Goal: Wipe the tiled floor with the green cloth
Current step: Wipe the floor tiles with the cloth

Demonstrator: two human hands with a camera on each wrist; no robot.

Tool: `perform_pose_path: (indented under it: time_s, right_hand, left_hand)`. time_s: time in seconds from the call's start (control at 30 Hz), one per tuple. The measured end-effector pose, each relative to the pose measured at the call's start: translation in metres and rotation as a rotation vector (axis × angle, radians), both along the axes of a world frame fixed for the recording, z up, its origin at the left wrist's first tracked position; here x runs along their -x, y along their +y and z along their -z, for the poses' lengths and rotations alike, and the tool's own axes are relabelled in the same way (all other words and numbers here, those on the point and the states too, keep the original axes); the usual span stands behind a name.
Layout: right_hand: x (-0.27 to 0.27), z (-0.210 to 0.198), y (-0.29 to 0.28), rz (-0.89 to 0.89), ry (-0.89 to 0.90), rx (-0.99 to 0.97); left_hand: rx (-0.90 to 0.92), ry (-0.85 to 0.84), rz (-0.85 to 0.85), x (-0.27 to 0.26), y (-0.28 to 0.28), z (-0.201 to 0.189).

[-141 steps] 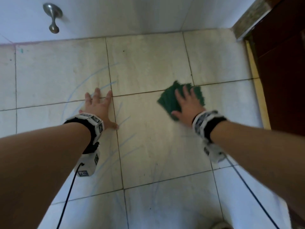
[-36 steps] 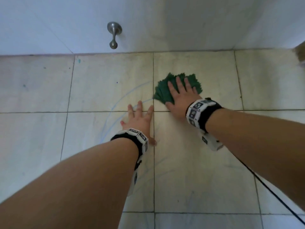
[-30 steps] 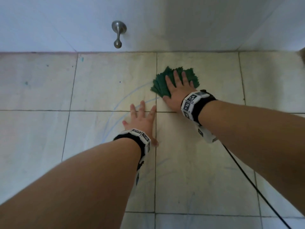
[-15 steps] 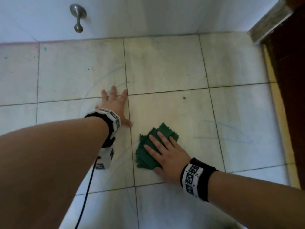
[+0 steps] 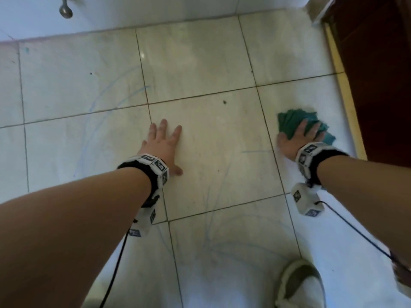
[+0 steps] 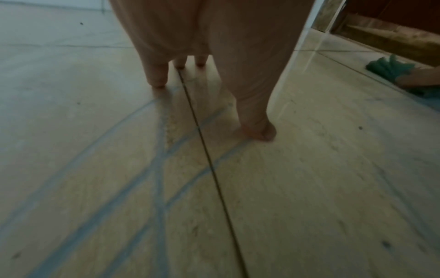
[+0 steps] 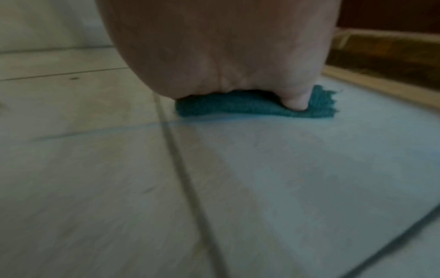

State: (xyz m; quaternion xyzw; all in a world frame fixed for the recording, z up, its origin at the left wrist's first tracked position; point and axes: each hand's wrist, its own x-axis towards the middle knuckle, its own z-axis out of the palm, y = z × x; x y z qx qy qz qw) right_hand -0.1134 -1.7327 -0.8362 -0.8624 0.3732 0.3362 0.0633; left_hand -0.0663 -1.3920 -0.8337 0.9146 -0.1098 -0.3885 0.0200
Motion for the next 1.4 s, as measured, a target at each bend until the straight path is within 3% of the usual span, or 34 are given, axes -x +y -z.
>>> perform_pose_path:
  time_s: [0.07,0.23,0.3,0.37,0.47,0.63,0.73,0.83,1.03,1.13,1.23,1.4]
  right_hand:
    - [0.006,0.0,0.037,-0.16,-0.027,-0.045]
    - [0.027,0.003,0.165,-0.763,-0.051,-0.247]
    - [0.034,0.004,0.195,-0.896,-0.04,-0.291]
    - [0.036,0.004,0.191,-0.941,-0.04,-0.278]
    - [0.023,0.004,0.133,-0.781,-0.065,-0.208]
    - [0.015,-0.005,-0.005,-0.16,0.042,0.017]
    - [0.04,-0.009,-0.012,0.012,0.028,0.015]
    - [0.066,-0.008,0.039,-0.127,-0.015,-0.068]
    - [0.095,0.001,0.175,-0.79,-0.035,-0.301]
    - [0.083,0.007,0.189,-0.904,-0.042,-0.305]
    - [0.049,0.01,0.163,-0.809,-0.088,-0.257]
    - [0.001,0.0,0.059,-0.392,-0.075,-0.143]
  left_hand:
    - [-0.002,-0.008,-0.005,-0.002,-0.001,-0.001]
    - [0.021,-0.033,-0.034,-0.002,-0.003,-0.001]
    - [0.041,-0.042,-0.049,-0.001,-0.003,0.0]
    - [0.044,-0.042,-0.039,0.0,-0.001,0.001]
    - [0.025,-0.048,-0.013,0.0,0.0,0.002]
    - [0.019,-0.058,-0.001,0.0,0.001,0.002]
    - [0.02,-0.068,-0.002,0.0,0.001,0.001]
    - [0.016,-0.075,-0.001,0.0,-0.002,0.0]
    - [-0.01,-0.089,0.006,0.0,-0.001,0.001]
    - [-0.004,-0.095,-0.005,0.0,0.0,0.003]
    - [0.012,-0.101,-0.02,0.001,0.002,0.002]
    - [0.02,-0.105,-0.027,0.007,0.005,-0.004]
